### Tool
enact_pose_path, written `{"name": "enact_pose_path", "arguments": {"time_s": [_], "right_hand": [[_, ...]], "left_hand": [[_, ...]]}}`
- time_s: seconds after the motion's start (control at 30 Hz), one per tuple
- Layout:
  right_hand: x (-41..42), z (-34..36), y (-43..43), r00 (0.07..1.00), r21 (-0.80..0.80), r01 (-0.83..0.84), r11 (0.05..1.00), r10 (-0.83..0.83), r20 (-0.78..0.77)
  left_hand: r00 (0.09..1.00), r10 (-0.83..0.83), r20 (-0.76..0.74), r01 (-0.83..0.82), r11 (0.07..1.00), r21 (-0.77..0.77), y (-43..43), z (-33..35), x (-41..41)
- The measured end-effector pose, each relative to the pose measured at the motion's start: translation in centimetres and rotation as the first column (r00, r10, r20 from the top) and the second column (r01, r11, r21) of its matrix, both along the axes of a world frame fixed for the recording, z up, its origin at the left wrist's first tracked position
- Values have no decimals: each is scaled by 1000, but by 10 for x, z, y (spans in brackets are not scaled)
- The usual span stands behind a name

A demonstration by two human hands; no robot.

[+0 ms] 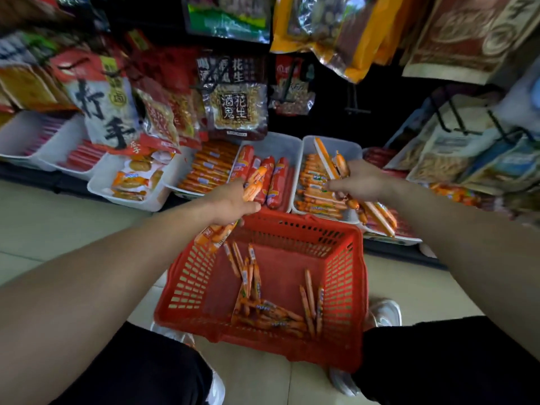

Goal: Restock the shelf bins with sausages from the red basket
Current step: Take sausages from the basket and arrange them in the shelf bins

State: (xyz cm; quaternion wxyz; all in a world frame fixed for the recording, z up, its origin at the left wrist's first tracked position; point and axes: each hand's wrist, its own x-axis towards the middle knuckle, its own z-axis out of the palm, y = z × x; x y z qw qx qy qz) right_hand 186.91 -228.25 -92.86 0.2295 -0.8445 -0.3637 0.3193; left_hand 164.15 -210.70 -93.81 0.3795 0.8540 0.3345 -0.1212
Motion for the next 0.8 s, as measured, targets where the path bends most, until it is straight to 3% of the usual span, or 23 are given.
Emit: {"name": "enact_pose_path", "arguments": {"time_s": [0.2,0.63,0.8], "right_hand": [[35,-29,32,999,-12,5,1000,-5,-39],[88,-161,75,998,31,57,998,-57,-17],[91,-196,63,995,-284,-82,955,97,38]], "left_hand": [[999,51,-17,-52,998,-48,20,-34,35],[981,183,67,-177,980,-91,37,-92,91],[989,145,24,-142,985,-94,30,-99,88]]}}
